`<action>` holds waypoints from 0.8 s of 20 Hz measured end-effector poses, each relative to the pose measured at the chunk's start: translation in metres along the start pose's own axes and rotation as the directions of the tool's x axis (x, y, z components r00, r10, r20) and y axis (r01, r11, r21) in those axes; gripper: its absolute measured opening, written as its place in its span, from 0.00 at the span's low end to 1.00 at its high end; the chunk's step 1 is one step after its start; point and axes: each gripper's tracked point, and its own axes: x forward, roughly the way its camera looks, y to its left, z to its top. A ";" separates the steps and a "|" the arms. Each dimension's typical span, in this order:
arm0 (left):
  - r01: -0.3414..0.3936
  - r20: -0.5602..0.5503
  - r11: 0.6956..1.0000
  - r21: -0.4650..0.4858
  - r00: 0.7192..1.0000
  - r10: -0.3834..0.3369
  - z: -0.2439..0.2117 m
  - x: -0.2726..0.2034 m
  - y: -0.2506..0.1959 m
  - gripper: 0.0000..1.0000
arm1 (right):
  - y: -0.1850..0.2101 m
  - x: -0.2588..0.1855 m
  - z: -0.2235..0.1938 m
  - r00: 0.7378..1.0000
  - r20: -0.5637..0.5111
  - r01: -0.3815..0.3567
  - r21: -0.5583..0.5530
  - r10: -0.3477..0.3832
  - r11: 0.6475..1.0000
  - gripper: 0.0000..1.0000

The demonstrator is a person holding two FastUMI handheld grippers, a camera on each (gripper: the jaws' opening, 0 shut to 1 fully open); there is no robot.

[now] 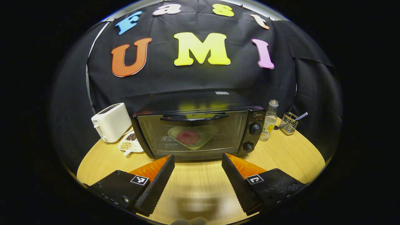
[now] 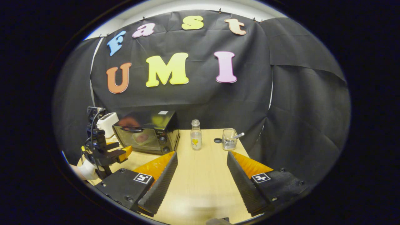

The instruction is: Open the electric oven with the left hand, put the food in, and close the electric oven.

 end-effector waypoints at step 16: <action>0.025 0.230 1.000 0.000 0.973 -0.024 0.092 -0.175 -0.011 0.97 | 0.011 -0.085 0.034 0.990 0.140 -0.009 -0.003 0.009 1.000 0.97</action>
